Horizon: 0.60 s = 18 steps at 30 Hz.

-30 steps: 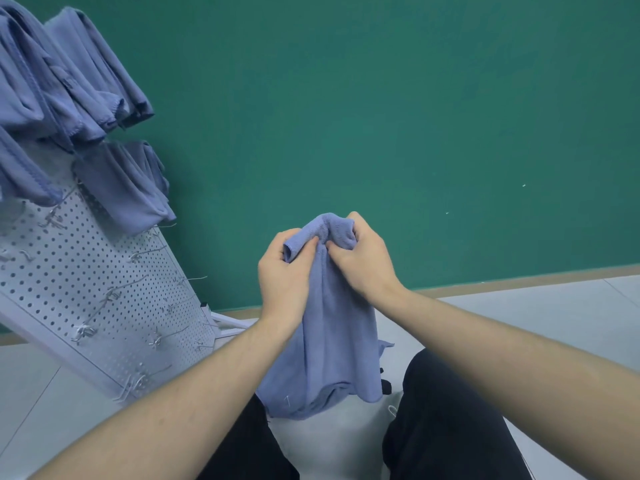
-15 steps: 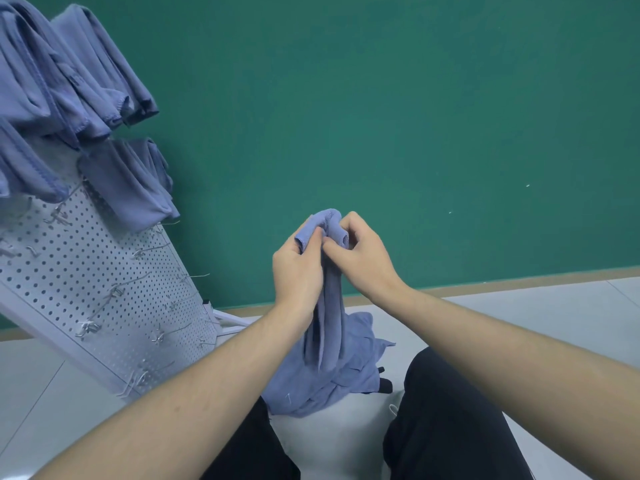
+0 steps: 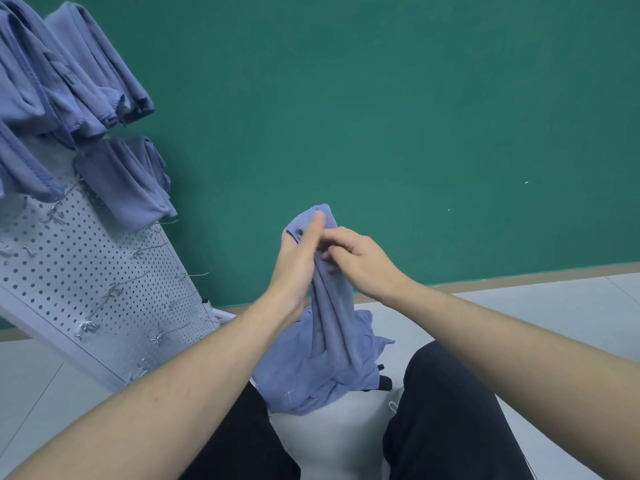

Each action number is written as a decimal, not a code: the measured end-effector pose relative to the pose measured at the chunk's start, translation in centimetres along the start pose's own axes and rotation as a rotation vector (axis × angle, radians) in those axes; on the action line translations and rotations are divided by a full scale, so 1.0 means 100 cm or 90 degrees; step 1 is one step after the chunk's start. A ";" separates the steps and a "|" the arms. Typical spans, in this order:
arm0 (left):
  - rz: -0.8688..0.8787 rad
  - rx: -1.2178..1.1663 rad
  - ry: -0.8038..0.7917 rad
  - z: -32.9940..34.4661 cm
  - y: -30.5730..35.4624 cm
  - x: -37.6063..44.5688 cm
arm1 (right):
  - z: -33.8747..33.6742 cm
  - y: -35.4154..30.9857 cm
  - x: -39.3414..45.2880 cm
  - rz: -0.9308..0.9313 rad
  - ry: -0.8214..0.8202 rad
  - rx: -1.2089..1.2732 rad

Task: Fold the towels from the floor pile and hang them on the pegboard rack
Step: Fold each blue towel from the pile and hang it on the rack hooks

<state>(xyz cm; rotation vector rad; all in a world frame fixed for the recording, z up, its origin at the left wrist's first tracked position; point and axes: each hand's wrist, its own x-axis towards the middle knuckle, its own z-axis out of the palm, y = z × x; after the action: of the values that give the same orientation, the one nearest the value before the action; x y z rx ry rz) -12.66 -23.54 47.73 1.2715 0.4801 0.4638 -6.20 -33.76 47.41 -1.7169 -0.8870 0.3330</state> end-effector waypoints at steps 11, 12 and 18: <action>0.012 0.053 0.010 -0.009 0.009 0.005 | -0.018 0.015 0.005 -0.006 0.102 0.084; 0.010 0.045 0.010 -0.009 0.011 0.005 | -0.018 0.017 0.005 0.004 0.073 0.072; -0.015 -0.043 0.023 0.000 0.028 0.004 | 0.002 0.022 0.000 0.036 0.050 -0.006</action>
<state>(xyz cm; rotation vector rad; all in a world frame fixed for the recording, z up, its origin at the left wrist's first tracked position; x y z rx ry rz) -12.51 -22.60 50.44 1.1937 0.5050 0.4804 -5.42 -33.84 45.34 -1.7550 -0.7851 0.2971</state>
